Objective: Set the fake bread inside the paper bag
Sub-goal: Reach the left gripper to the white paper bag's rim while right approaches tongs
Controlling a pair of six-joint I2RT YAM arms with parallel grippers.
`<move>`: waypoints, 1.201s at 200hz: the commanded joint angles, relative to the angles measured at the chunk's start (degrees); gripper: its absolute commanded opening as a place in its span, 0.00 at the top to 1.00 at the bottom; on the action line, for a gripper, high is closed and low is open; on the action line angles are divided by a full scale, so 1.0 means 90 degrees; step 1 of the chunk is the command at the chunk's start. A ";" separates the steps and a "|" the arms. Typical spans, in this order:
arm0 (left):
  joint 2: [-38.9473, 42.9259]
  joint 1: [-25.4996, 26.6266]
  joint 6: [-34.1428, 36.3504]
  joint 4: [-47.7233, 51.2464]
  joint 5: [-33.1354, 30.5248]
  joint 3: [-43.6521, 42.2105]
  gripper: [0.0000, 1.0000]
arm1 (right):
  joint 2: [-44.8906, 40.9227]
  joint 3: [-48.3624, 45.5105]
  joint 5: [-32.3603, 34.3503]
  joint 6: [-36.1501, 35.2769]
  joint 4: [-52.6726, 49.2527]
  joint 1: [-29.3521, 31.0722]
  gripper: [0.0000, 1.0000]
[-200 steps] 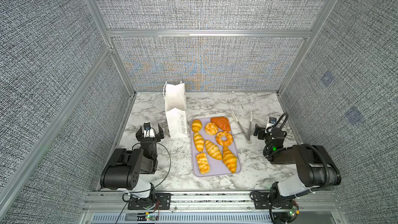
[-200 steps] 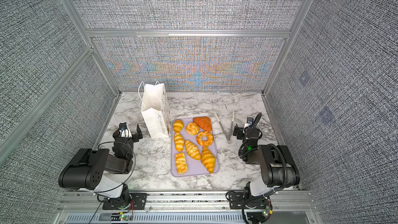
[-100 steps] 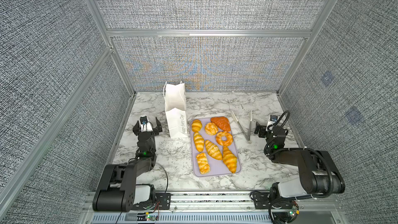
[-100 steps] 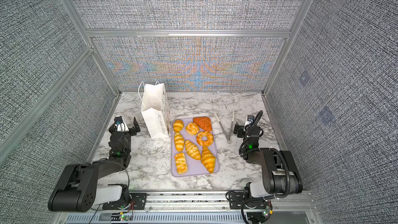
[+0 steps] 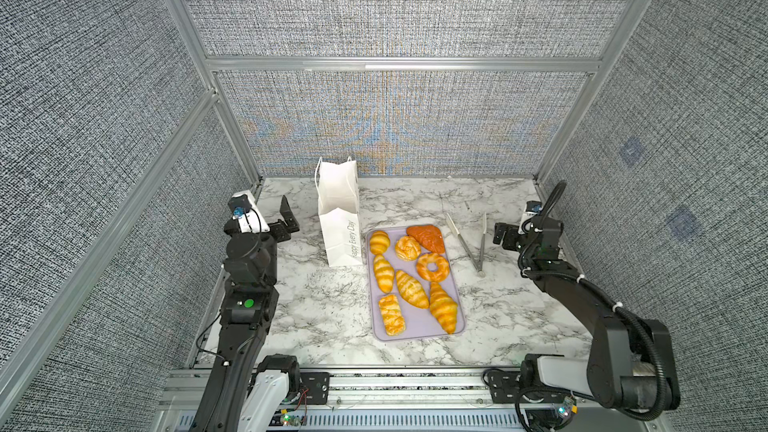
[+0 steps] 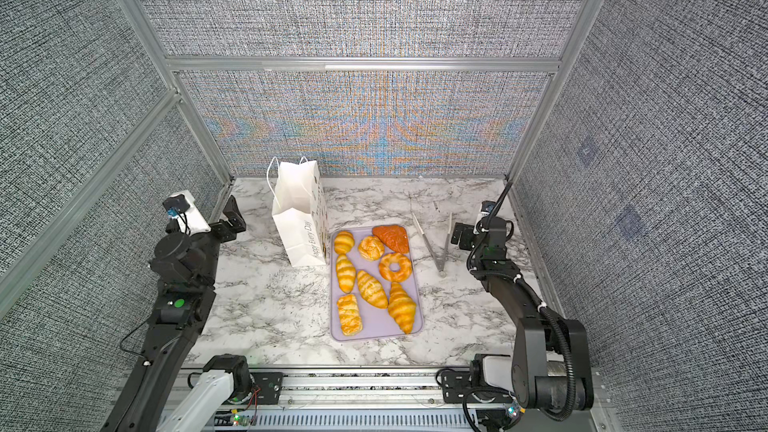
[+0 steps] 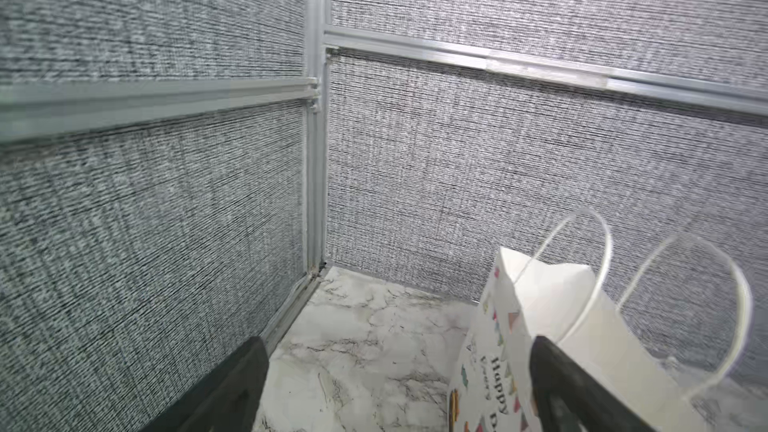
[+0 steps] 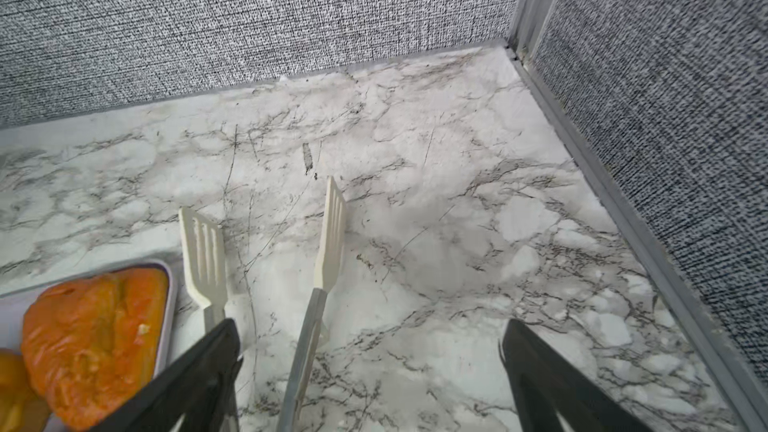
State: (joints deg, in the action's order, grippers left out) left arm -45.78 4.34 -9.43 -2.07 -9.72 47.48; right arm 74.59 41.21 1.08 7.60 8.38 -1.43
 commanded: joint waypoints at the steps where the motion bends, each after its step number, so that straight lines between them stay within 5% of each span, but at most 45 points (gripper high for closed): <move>1: -0.0333 0.0107 0.0031 0.1401 0.0900 0.0668 0.01 | 0.0061 0.0366 -0.0268 0.0010 -0.1242 0.0032 0.01; 49: -0.1381 0.1675 0.0358 0.2326 -0.0522 0.1646 0.08 | 0.0033 0.0472 -0.0142 -0.0009 -0.1705 0.0110 0.01; 131: -0.3103 0.1696 -0.0366 0.3719 -0.0612 0.3357 0.23 | -0.0315 0.0515 0.0083 0.0054 -0.2162 0.0188 0.01; 240: -0.3932 0.1090 -0.0525 0.3562 0.0373 0.3529 0.49 | -0.0199 0.0518 0.0251 0.0124 -0.2265 0.0338 0.01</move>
State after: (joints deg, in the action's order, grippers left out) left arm -80.09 14.59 -13.96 31.70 -8.56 78.52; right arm 72.03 45.43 2.72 7.81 -11.75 1.02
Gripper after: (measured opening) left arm 0.518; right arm 0.985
